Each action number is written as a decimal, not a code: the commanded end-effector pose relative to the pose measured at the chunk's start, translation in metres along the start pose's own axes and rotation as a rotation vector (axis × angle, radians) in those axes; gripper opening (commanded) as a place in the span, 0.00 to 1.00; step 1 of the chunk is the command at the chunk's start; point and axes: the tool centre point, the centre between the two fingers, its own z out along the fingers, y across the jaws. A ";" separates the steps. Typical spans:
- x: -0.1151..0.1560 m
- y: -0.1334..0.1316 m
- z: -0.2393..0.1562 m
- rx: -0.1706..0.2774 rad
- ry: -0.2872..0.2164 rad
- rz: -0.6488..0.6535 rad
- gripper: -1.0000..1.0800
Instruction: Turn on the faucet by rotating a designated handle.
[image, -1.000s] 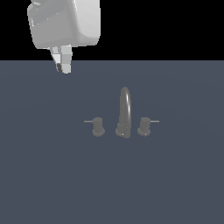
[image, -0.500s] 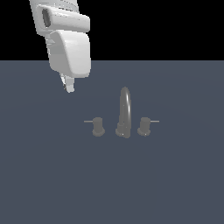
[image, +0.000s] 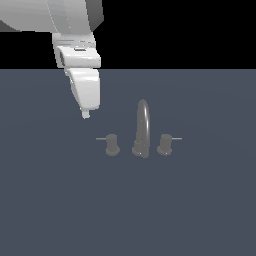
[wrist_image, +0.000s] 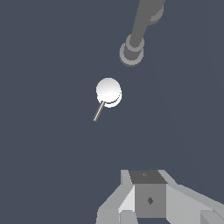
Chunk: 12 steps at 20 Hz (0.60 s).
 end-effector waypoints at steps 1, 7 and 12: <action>0.005 -0.008 0.012 0.001 0.002 0.043 0.00; 0.019 -0.029 0.042 0.000 0.006 0.154 0.00; 0.035 -0.046 0.069 0.000 0.011 0.255 0.00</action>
